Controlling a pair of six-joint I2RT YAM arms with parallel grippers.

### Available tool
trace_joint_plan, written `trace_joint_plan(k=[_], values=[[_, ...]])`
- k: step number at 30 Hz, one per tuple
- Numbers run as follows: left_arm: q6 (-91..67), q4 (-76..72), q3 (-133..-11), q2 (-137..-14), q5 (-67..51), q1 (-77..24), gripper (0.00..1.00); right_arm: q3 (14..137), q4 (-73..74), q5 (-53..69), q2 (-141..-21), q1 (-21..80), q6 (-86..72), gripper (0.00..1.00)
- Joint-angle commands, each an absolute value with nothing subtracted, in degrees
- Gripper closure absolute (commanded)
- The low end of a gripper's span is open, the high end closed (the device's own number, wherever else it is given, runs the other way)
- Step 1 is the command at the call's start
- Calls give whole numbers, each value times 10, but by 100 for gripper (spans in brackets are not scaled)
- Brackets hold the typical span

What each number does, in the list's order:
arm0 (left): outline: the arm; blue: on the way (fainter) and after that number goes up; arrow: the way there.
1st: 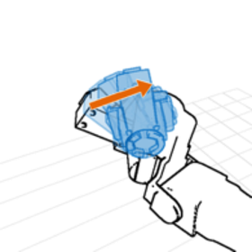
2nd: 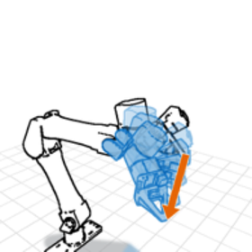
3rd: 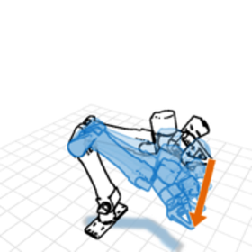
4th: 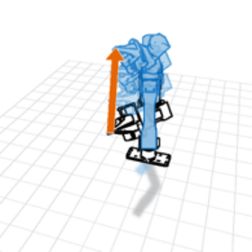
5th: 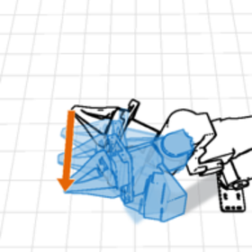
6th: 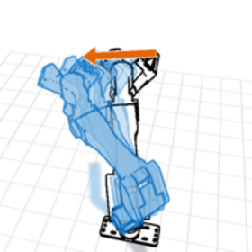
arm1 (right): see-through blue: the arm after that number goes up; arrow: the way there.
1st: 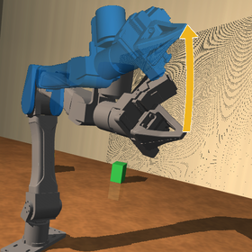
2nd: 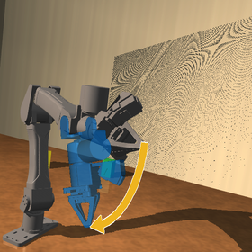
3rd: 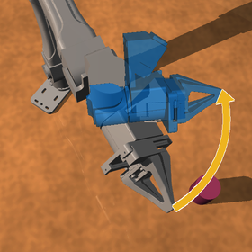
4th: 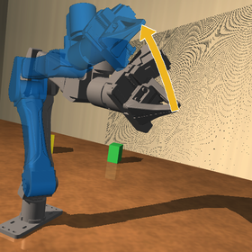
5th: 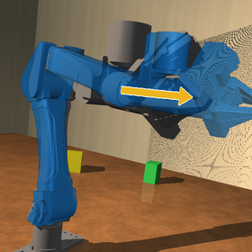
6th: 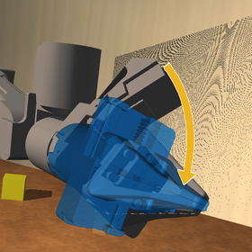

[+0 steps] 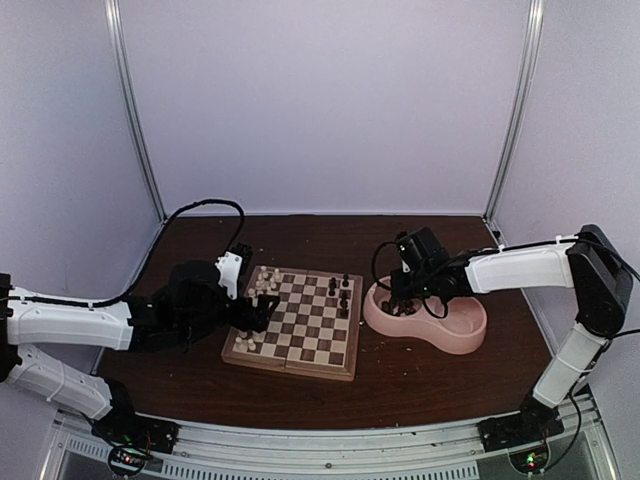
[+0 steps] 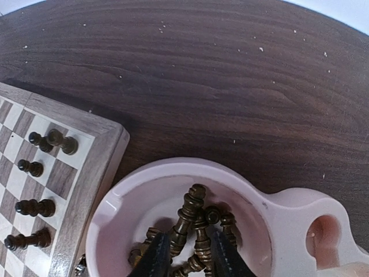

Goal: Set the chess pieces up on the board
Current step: Pick up the chess pile from the storage box.

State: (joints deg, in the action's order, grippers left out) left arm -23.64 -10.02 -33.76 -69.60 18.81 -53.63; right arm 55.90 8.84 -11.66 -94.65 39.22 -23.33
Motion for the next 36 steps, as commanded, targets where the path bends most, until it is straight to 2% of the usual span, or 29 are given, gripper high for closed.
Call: trace_joint_plan(k=[1,30,33,36], values=[[-213,-117,-355,-701,191,-538,2,570,99,-98,-973,371,-261,73],[-202,-97,-358,-660,187,-543,2,635,112,-48,-1079,359,-282,73],[-203,-95,-359,-659,186,-544,2,636,116,-48,-1080,359,-282,75],[-204,-96,-359,-659,182,-544,2,631,116,-47,-1069,359,-278,81]])
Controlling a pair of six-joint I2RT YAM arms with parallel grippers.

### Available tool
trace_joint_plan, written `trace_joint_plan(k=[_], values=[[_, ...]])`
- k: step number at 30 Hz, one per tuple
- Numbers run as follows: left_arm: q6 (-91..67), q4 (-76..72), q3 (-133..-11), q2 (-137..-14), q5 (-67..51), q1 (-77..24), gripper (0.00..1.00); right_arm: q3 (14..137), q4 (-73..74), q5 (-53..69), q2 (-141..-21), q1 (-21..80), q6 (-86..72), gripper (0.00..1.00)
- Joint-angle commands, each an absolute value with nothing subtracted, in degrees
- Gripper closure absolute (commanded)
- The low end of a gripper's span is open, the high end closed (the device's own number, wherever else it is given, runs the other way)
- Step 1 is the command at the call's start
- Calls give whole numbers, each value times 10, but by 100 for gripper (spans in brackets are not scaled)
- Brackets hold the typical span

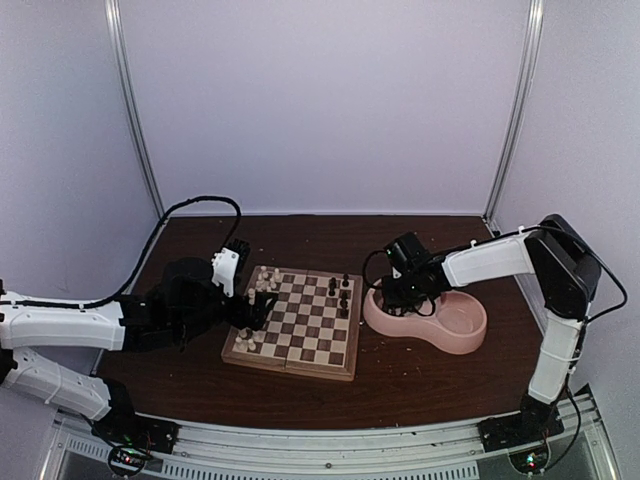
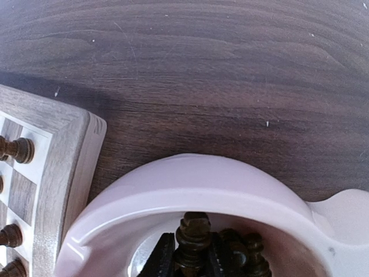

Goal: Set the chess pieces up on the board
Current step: Pick up the chess pile from the storage box.

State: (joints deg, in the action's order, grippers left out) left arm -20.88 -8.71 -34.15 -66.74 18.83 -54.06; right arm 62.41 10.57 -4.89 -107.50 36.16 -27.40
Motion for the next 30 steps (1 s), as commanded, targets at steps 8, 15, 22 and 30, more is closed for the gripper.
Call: trace_joint_plan(k=[8,15,22,30], values=[[-203,-96,-361,-664,173,-545,2,560,43,-34,-972,362,-237,83],[-185,-103,-365,-678,139,-545,3,499,-34,-32,-903,377,-203,83],[-176,-108,-377,-711,87,-545,3,462,-96,-34,-848,412,-163,83],[-168,-119,-382,-724,9,-545,3,439,-146,16,-816,441,-167,82]])
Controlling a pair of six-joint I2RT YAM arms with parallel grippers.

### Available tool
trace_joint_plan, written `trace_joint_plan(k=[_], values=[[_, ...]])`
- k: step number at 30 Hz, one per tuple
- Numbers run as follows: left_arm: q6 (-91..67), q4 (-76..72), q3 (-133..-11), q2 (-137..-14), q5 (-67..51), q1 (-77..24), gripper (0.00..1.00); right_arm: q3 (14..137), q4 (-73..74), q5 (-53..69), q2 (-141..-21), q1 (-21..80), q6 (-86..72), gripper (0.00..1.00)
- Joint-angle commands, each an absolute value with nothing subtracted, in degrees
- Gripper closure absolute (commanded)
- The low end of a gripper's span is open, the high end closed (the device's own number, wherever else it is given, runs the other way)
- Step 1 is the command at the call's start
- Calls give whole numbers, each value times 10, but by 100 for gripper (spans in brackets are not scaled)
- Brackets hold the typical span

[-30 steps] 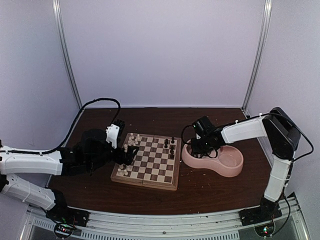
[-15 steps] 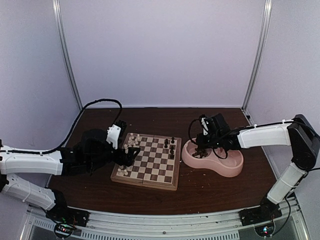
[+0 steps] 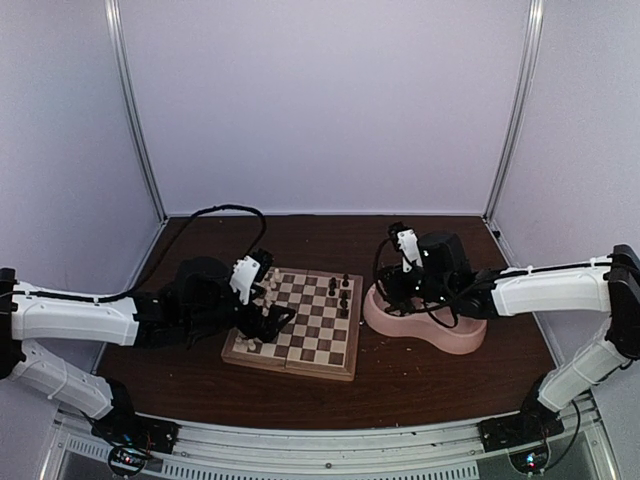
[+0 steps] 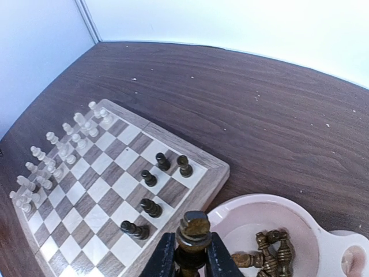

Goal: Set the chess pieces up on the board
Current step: Pick up the chess pile from the storage box.

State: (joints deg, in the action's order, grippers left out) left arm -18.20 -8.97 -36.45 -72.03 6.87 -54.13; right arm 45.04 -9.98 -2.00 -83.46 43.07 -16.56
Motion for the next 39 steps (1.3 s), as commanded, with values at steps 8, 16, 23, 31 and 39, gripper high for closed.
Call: trace_joint_plan(k=[8,16,23,31,39], values=[[-155,-155,-369,-722,-48,-554,11,401,-212,86,-799,444,-312,79],[-107,-185,-370,-730,77,-622,12,375,-294,141,-815,445,-409,79],[-101,-182,-379,-745,100,-629,11,375,-251,81,-811,444,-374,83],[-98,-166,-389,-752,93,-629,12,371,-157,-47,-751,441,-340,85],[-94,-171,-381,-737,93,-629,11,366,-150,-70,-760,434,-343,88]])
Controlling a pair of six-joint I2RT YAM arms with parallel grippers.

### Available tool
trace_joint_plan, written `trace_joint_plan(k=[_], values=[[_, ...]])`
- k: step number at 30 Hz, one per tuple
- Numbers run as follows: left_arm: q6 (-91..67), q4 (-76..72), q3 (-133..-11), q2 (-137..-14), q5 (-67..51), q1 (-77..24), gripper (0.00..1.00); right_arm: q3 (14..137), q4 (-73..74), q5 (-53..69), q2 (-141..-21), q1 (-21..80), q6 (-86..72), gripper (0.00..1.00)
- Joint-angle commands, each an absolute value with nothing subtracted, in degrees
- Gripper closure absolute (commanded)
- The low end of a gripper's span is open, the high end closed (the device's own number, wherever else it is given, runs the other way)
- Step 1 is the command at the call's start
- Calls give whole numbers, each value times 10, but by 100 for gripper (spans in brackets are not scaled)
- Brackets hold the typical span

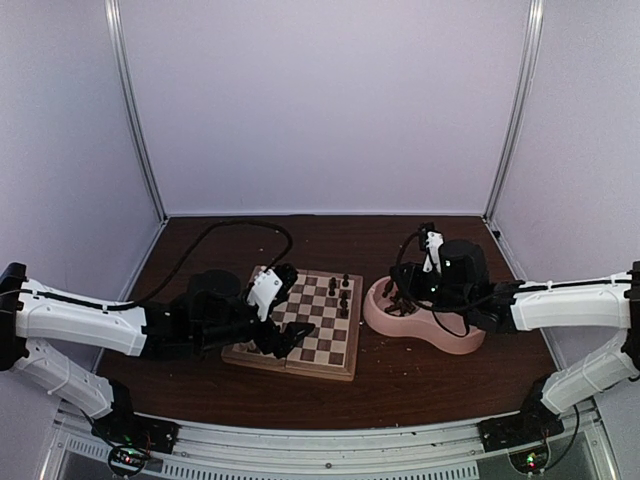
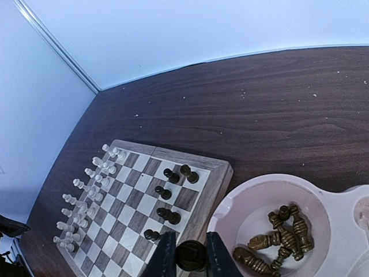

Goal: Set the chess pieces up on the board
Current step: Pick up the chess pile from the storage box, then place the chess pile in the storage box.

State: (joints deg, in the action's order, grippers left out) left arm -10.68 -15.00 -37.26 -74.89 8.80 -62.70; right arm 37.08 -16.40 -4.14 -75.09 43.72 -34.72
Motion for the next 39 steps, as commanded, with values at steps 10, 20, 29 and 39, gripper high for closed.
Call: trace_joint_plan(k=[10,20,29,39], values=[[-75,-213,-355,-721,87,-629,11,367,-153,-43,-750,431,-348,90],[10,-429,-267,-737,41,-629,13,351,-300,197,-742,431,-412,90],[57,-513,-253,-794,28,-631,16,350,-470,315,-841,437,-509,90],[42,-500,-291,-860,31,-631,16,373,-479,332,-894,452,-517,92]])
